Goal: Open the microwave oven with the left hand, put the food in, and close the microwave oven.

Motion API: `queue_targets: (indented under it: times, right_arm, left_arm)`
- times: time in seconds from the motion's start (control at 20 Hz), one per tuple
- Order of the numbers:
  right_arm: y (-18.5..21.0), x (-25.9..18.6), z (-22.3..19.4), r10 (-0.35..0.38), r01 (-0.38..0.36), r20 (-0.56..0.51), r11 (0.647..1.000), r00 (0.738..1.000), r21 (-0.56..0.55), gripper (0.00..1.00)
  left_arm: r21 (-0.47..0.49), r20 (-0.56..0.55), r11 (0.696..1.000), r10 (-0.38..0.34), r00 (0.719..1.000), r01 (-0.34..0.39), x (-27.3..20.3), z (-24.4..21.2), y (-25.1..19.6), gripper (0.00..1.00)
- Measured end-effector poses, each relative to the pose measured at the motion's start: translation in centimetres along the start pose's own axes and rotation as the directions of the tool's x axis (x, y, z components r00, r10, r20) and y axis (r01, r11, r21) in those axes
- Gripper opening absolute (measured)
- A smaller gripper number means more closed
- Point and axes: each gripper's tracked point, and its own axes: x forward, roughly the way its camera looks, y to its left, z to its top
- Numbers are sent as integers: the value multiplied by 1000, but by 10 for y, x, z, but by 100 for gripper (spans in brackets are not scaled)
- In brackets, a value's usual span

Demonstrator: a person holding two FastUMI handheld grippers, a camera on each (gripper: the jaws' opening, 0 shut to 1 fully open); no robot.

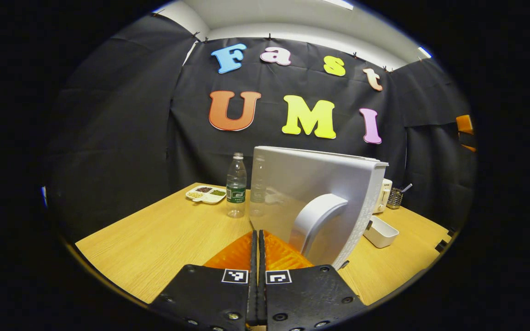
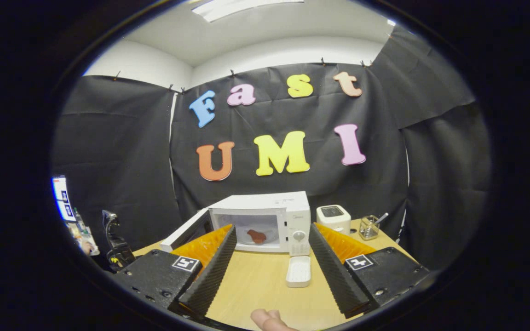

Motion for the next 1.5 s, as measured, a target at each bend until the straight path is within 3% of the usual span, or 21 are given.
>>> queue_targets:
  times: [0.15,0.2,0.25,0.45,0.5,0.55,0.6,0.65,0.75,0.8,1.0,1.05,1.1,1.15,1.2,1.25,1.3,1.35,1.5]
  right_arm:
    - [-16,-3,6,-30,31,34,1000,999,-7,100]
    - [-22,-3,8,-44,45,44,999,998,-11,100]
    - [-27,-5,9,-54,55,51,998,997,-12,100]
    - [-52,-6,12,-79,79,83,997,993,-6,100]
    - [-59,-5,11,-86,87,87,996,992,-4,89]
    - [-66,-5,10,-91,92,91,996,992,-1,89]
    - [-73,-6,11,-96,96,93,995,991,1,100]
    - [-81,-5,9,-101,101,90,995,991,4,89]
    - [-95,0,1,-106,105,76,994,991,13,89]
    - [-102,3,-2,-108,107,74,994,991,15,100]
    - [-127,13,-12,-123,122,54,992,991,22,100]
    - [-132,14,-15,-124,123,49,992,991,22,89]
    - [-135,17,-17,-123,122,47,992,991,23,89]
    - [-138,19,-17,-122,121,47,992,991,25,100]
    - [-142,21,-19,-120,119,43,993,992,27,100]
    - [-146,24,-21,-120,119,39,992,992,28,89]
    - [-150,26,-22,-120,119,36,993,992,28,89]
    - [-155,29,-22,-121,120,35,992,992,29,100]
    - [-169,34,-22,-128,126,35,991,991,32,100]
  left_arm:
    - [0,-9,1000,-25,1000,25,14,-2,-22,0]
    - [4,-10,1000,-31,999,31,20,-2,-30,14]
    - [8,-11,999,-42,999,42,25,-2,-39,0]
    - [4,-31,996,-93,995,93,52,-6,-75,0]
    - [4,-41,996,-92,995,92,59,-8,-82,0]
    - [2,-46,995,-96,994,97,67,-10,-88,0]
    - [-3,-53,995,-102,993,102,73,-11,-95,0]
    - [-8,-59,995,-105,993,104,80,-13,-101,0]
    - [-14,-68,995,-104,992,104,92,-15,-110,0]
    - [-15,-67,995,-101,993,100,96,-14,-111,0]
    - [-30,-66,993,-117,991,115,111,-12,-131,0]
    - [-19,-65,993,-118,991,117,113,-11,-135,0]
    - [-7,-63,993,-119,991,119,116,-9,-141,0]
    - [0,-61,993,-122,991,122,119,-7,-146,0]
    - [1,-60,992,-124,990,124,122,-5,-151,0]
    - [3,-57,992,-127,990,128,125,-4,-156,0]
    - [7,-56,991,-131,990,132,129,-1,-161,0]
    - [9,-57,991,-132,990,133,133,1,-165,0]
    - [7,-63,991,-135,989,135,146,5,-177,0]
